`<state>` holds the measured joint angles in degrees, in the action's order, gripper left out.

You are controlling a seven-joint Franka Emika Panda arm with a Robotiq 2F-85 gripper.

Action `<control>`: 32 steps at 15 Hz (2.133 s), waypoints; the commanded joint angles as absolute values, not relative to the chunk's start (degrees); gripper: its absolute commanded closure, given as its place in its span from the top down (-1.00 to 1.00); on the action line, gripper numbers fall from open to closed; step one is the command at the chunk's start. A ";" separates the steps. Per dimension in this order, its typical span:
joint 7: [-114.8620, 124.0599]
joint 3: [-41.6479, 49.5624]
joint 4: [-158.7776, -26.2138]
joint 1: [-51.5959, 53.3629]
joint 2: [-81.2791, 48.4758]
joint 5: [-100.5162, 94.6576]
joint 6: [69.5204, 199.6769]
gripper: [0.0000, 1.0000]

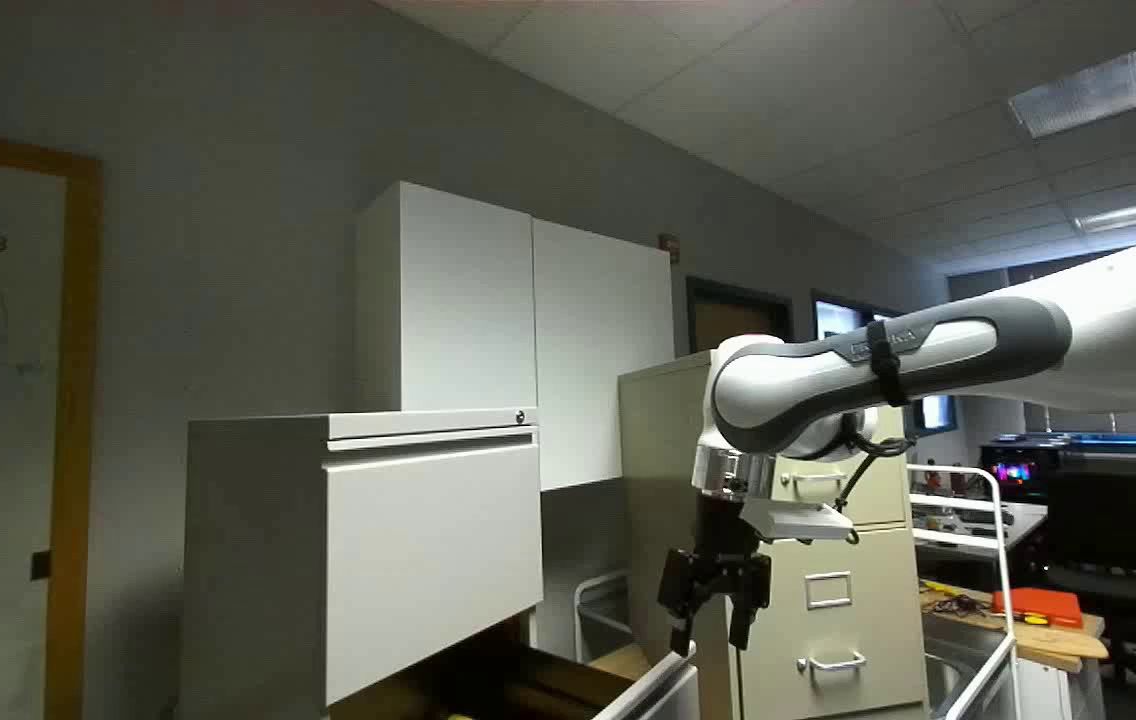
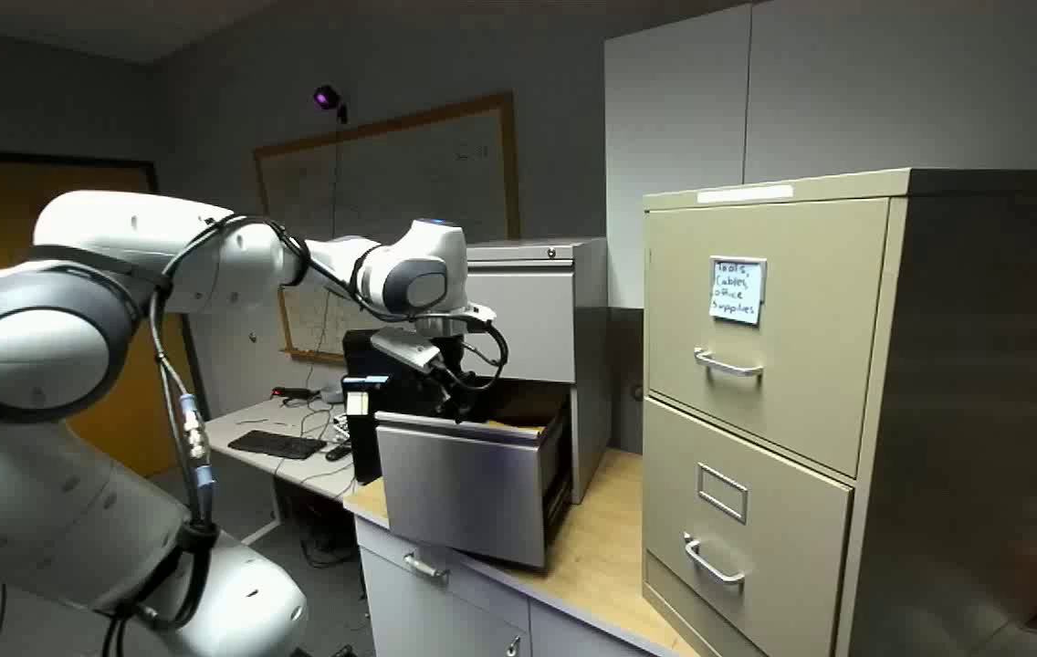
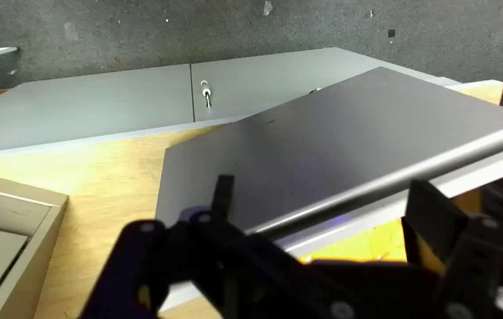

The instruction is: Close the bottom drawer of the file cabinet

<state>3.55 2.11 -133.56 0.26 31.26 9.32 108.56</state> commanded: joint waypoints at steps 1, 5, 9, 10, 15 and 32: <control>3.35 1.73 -133.43 -0.23 31.21 9.53 108.52 1.00; 3.35 1.73 -133.40 -0.23 31.27 9.53 108.55 1.00; 3.35 1.73 -133.40 -0.23 31.27 9.53 108.55 1.00; 3.35 1.73 -133.40 -0.23 31.27 9.53 108.55 1.00; 2.66 2.84 -134.81 -1.43 32.34 9.32 108.54 1.00; 0.12 11.27 -141.65 -4.47 20.63 22.09 131.08 -0.95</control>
<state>2.95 9.31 -143.14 -6.25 24.10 15.77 127.66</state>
